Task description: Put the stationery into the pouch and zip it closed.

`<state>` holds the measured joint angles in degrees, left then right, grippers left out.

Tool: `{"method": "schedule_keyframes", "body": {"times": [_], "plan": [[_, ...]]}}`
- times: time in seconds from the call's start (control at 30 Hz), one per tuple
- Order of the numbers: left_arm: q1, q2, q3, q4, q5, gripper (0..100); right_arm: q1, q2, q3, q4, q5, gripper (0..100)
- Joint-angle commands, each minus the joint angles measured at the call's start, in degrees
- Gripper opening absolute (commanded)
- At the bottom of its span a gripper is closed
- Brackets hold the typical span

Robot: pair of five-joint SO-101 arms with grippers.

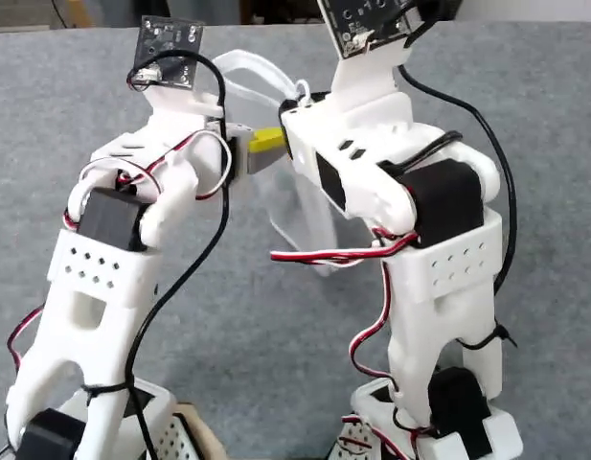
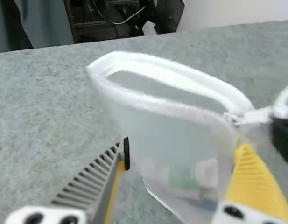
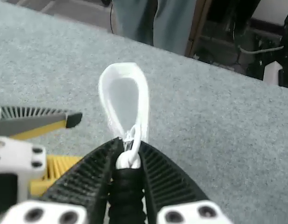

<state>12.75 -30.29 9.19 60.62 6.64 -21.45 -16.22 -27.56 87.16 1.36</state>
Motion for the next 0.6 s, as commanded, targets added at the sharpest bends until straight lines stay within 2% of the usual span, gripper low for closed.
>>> {"method": "schedule_keyframes", "body": {"times": [0.0,0.27,0.57], "plan": [[-3.8,-1.0,0.5,-1.5,-1.4,35,-0.4,-2.4,-3.5,-0.1,-0.7,1.2],[-8.0,-1.1,0.3,-0.3,-2.7,35,-0.3,-2.1,-3.3,-0.4,-0.5,1.2],[-7.8,-1.1,0.1,-0.2,-4.2,35,-0.3,-2.1,-3.2,-0.3,-0.5,1.2]]}}
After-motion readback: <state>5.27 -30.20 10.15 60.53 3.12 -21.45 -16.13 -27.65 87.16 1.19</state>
